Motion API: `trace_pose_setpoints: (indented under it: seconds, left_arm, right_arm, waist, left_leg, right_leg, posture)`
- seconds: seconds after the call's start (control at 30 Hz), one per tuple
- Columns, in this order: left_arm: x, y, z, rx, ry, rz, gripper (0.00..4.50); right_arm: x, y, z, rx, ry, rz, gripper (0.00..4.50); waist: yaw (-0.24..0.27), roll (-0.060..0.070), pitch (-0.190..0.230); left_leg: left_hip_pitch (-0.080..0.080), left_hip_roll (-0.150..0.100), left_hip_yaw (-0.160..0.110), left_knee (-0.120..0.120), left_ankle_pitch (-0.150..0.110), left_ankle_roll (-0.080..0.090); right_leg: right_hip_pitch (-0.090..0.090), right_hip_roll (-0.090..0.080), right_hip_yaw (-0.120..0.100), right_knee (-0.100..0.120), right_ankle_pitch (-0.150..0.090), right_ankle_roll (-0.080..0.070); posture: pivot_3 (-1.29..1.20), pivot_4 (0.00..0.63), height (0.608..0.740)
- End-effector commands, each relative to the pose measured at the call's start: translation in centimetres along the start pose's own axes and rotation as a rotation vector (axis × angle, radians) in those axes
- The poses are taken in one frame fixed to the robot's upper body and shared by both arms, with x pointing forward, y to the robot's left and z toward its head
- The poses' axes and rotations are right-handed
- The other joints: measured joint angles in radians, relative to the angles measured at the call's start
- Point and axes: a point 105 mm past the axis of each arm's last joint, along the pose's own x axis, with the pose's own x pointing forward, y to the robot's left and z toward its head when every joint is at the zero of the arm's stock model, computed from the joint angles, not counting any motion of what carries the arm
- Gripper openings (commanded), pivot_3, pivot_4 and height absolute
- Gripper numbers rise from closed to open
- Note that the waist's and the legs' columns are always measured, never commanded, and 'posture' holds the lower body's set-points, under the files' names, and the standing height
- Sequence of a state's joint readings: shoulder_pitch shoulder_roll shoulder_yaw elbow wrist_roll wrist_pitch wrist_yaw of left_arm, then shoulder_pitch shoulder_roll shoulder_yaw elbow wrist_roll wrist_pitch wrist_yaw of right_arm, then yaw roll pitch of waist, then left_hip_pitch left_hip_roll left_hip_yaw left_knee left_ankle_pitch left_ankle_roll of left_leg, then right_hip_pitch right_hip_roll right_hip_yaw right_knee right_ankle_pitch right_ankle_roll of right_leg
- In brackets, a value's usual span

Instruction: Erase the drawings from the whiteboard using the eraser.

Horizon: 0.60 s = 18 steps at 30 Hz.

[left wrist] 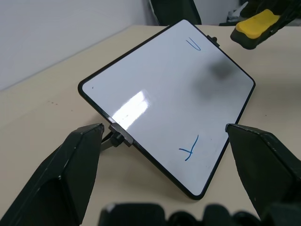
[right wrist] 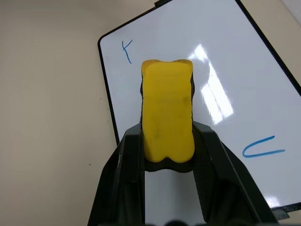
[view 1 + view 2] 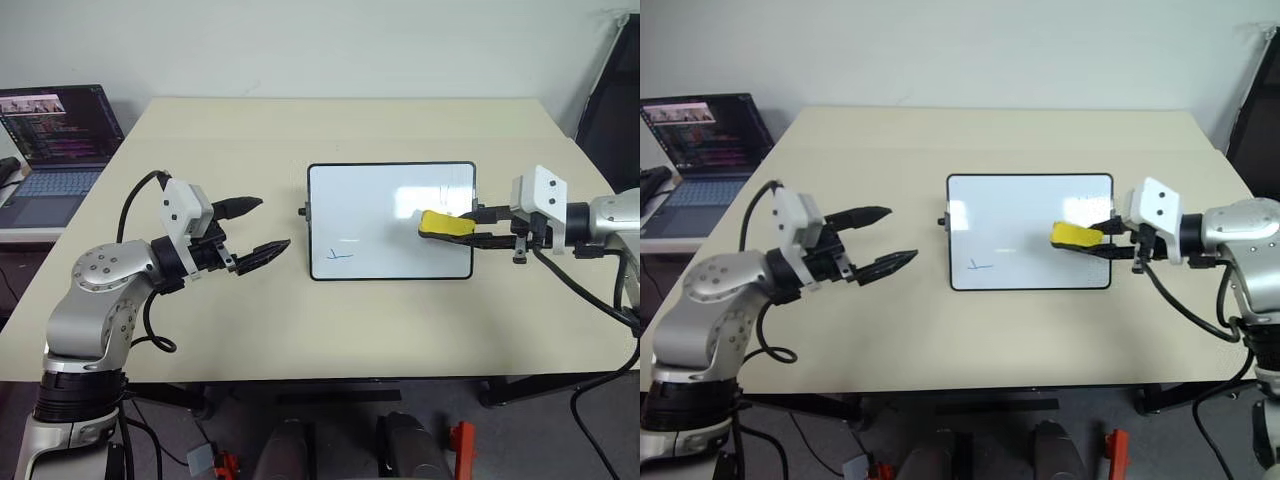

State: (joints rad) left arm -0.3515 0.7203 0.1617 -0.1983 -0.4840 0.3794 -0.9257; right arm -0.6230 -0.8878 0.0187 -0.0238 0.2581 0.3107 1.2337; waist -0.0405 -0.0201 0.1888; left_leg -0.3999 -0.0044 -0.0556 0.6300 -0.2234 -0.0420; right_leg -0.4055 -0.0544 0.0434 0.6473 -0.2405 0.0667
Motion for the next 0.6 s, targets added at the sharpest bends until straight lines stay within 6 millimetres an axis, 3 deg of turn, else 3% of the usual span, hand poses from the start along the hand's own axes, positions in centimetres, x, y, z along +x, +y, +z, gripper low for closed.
trace_pose_setpoints:
  seconds: [0.03,0.17,0.33,0.6]
  left_arm:
    - [-0.1,-0.2,0.3,0.039,-0.003,-0.003,4.5]
    - [0.2,-0.1,-0.3,0.036,0.004,0.008,4.5]
    - [-0.2,-0.4,-1.0,0.013,0.018,0.012,4.5]
    - [-1.2,-0.8,-2.7,-0.049,0.049,0.047,4.5]
  right_arm:
    - [1.1,-0.6,2.5,-0.065,-0.11,-0.051,1.0]
    - [5.8,-0.1,3.1,-0.031,-0.227,-0.076,1.0]
    - [9.6,0.3,4.4,0.057,-0.331,-0.116,1.0]
    - [13.7,2.0,1.6,-0.032,-0.254,-0.148,1.0]
  waist:
    - [-0.002,0.0,0.0]
    - [-0.004,-0.001,0.0]
    - [-0.003,0.0,0.0]
    - [0.001,-0.001,0.0]
  left_leg:
    - [0.0,0.0,0.0,0.0,0.0,0.0]
    - [0.0,0.0,0.0,0.0,0.0,0.0]
    - [0.0,0.0,-0.001,0.0,0.0,0.0]
    - [0.0,0.0,-0.001,0.0,0.0,0.0]
  right_leg:
    - [0.0,0.0,0.0,0.0,0.0,0.0]
    - [0.0,0.0,0.0,0.0,0.0,0.0]
    - [0.0,0.0,0.0,0.001,0.0,0.0]
    - [0.0,0.0,-0.001,0.001,0.0,0.0]
  posture:
    - [0.0,0.15,0.74]
    - [0.0,0.15,0.74]
    - [0.0,0.15,0.74]
    - [0.0,0.15,0.74]
